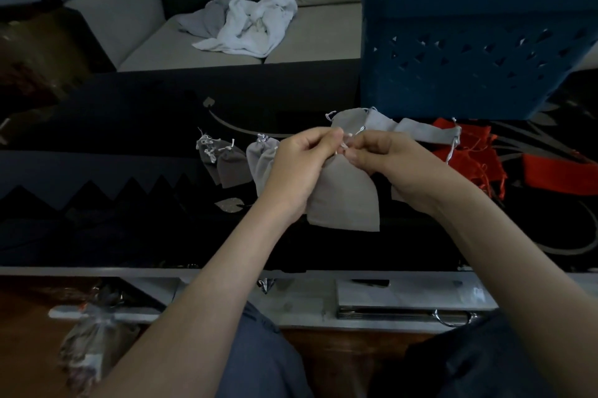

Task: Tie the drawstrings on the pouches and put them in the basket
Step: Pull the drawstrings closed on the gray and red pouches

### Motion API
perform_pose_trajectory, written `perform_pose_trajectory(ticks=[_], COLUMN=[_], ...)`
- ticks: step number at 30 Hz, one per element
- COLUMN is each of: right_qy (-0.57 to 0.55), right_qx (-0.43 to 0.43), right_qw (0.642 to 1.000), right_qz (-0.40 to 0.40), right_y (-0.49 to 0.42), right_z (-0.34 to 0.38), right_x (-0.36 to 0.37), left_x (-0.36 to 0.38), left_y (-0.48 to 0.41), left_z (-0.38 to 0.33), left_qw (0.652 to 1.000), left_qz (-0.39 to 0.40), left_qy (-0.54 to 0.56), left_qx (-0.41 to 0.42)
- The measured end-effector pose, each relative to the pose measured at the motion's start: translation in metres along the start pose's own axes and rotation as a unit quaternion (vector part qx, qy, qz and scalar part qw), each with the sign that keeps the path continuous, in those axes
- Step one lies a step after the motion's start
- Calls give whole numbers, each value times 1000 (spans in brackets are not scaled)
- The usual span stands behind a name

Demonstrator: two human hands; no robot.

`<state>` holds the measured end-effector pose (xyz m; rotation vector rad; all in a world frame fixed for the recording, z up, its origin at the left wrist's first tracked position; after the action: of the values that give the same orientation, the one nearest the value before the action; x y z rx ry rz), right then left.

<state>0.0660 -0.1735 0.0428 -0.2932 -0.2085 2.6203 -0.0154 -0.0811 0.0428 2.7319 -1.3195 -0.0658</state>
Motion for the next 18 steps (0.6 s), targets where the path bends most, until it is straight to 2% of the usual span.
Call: perform_pose_trajectory(ticks=[4, 6, 9, 13, 18], right_qy=[-51, -38, 51, 88, 139], right_qx=[-3, -4, -25, -22, -24], right_qw=[998, 998, 998, 995, 990], right_qz=[38, 43, 37, 30, 18], right_y=[1, 3, 3, 2, -1], right_z=[3, 2, 0, -5, -7], right_x=[4, 3, -4, -8, -9], left_x=[0, -2, -4, -5, -5], left_y=[1, 3, 3, 5, 5], left_z=[0, -1, -3, -8, -16], left_qw=[990, 990, 992, 985, 946], left_qz=[116, 131, 118, 98, 7], left_qy=[62, 44, -48, -129, -301], left_qx=[-48, -34, 16, 54, 121])
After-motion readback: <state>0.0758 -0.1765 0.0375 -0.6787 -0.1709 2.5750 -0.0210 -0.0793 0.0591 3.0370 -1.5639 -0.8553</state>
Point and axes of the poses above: each hand's wrist, its own y-axis away from the middle knuckle, its own x-axis out of the palm, z = x × y, the point moved 6 cm from there along -y, towards the middle knuckle, and after that the axes turned 12 degrees about -x, right-handed, at the moved point
